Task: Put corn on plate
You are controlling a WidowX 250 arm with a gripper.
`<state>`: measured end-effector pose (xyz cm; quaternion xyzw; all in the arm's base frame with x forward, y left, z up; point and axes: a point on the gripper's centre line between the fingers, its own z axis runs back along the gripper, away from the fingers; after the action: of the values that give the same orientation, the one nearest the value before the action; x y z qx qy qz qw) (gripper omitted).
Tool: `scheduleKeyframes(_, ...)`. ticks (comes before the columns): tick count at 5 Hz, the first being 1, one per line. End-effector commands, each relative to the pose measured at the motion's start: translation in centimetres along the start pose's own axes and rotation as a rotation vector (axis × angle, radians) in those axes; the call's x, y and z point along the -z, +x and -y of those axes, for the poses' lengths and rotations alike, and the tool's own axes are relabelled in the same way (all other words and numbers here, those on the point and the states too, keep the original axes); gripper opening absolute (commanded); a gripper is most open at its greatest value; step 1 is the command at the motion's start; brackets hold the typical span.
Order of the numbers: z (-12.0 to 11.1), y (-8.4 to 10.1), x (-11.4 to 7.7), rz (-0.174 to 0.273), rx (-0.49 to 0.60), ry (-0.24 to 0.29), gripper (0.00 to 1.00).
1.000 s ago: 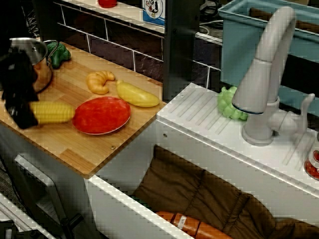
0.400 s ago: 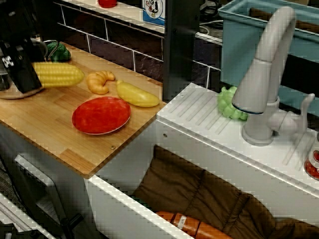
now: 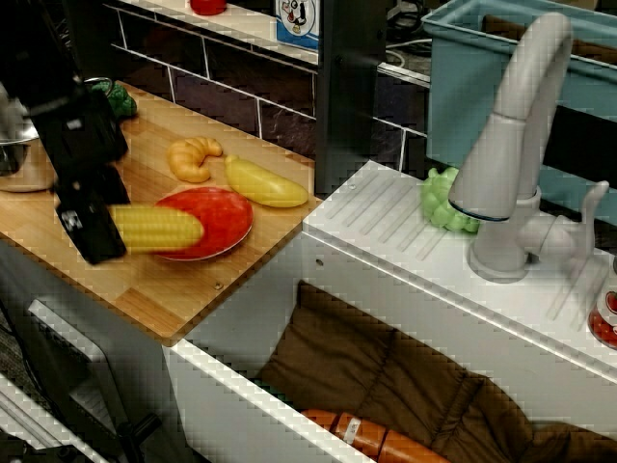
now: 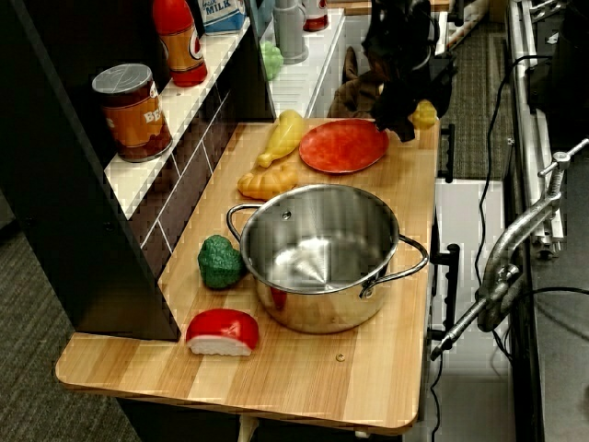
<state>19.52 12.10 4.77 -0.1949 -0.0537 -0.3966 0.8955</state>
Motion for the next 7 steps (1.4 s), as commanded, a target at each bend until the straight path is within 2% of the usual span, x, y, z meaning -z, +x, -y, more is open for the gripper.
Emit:
scheduleKeyframes(1,0.3,1.6,1.7,-0.035,-0.025,-0.013,0.0)
scheduleKeyframes(2,0.2,3.6,0.8,-0.072,-0.054,-0.068,0.0)
scheduleKeyframes(3,-0.3,5.7,-2.4,-0.057,-0.082,-0.111,0.0)
scheduleKeyframes(4,-1.7,6.9,-4.8,-0.038,-0.106,-0.104,0.0)
scheduleKeyframes(5,-3.3,5.8,-4.2,-0.074,-0.095,-0.056,0.0)
scheduleKeyframes(6,-4.5,3.3,-3.7,-0.049,-0.011,0.022,0.0)
scheduleKeyframes(7,-5.7,2.2,-3.3,-0.056,0.03,0.084,0.0)
